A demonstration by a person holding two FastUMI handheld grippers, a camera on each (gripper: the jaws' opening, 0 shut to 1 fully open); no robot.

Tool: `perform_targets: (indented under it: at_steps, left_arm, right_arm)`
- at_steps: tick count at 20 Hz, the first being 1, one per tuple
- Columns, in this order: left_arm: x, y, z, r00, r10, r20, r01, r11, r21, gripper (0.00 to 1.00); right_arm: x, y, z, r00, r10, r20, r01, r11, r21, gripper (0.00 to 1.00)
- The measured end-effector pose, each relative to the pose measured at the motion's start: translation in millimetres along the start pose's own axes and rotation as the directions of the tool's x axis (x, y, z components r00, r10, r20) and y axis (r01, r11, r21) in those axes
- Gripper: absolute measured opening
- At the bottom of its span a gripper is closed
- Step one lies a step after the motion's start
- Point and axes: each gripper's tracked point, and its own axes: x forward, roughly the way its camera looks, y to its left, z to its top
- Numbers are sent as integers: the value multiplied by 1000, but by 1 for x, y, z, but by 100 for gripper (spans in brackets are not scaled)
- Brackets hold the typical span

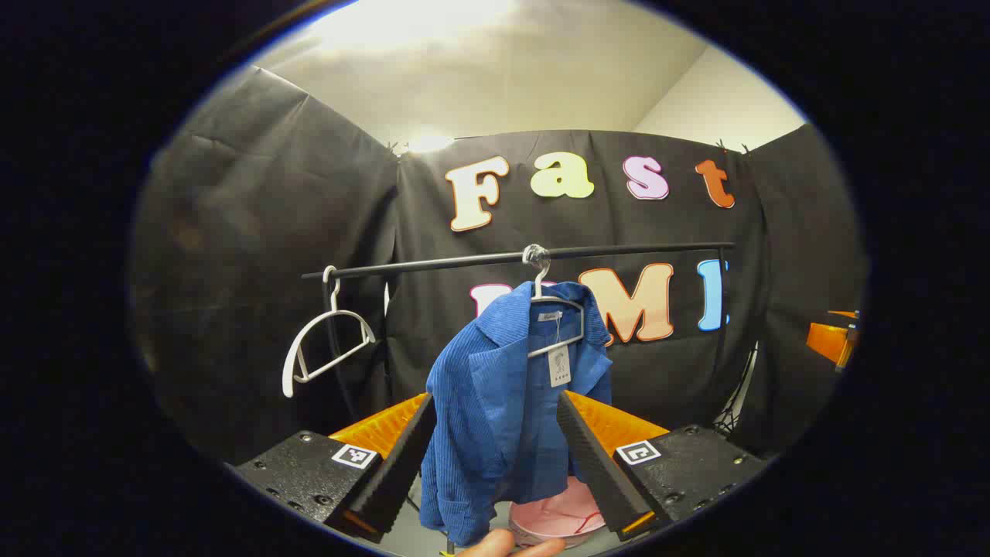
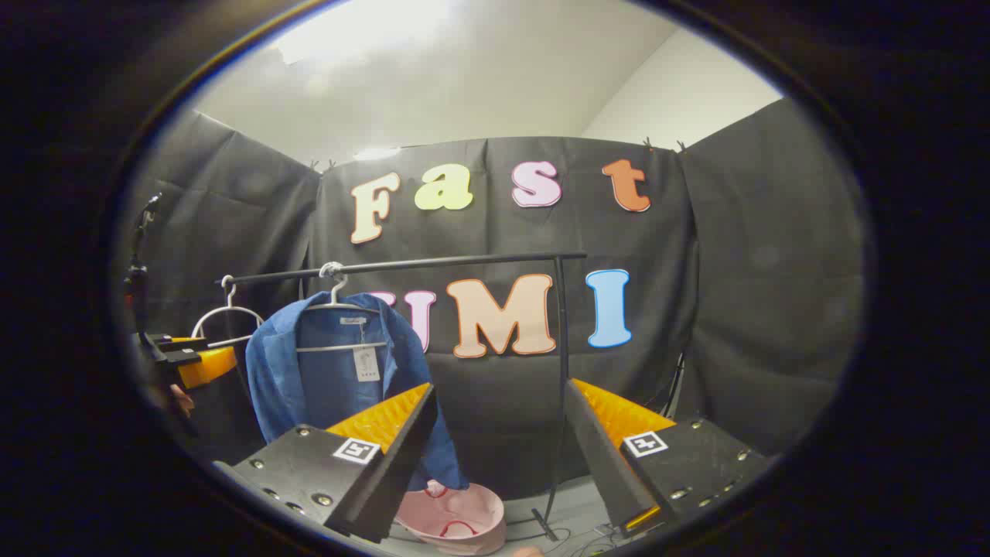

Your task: Grasp the clothes on the hanger with both hands and then place them into the laundry hamper below.

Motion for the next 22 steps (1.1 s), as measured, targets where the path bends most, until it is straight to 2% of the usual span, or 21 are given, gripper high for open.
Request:
perform_targets:
  at_steps: [1,3,10,14,18,22]
  left_arm:
    - [0,-1,1,1000,-3,3,3,1000,2,97]
    - [-2,2,0,1000,3,-3,-3,1000,7,97]
    - [-5,-10,-16,999,-17,-37,16,999,-37,98]
    - [-7,-10,-15,1000,-24,-11,24,1000,-12,97]
    - [4,-8,-21,999,-40,-25,40,999,-27,97]
    - [24,-7,-36,997,-58,-42,57,998,-30,97]
  right_arm:
    - [-1,2,1,1000,3,6,-3,1000,-1,99]
    - [-4,3,2,1000,11,16,-11,1000,11,100]
    - [-6,-3,-3,1000,-2,8,2,1000,3,99]
    - [-7,-2,-6,1000,-14,-2,14,1000,-14,99]
    - [-5,10,-12,1000,-14,-20,14,999,-30,99]
    - [-1,17,-9,999,-38,-34,39,999,8,99]
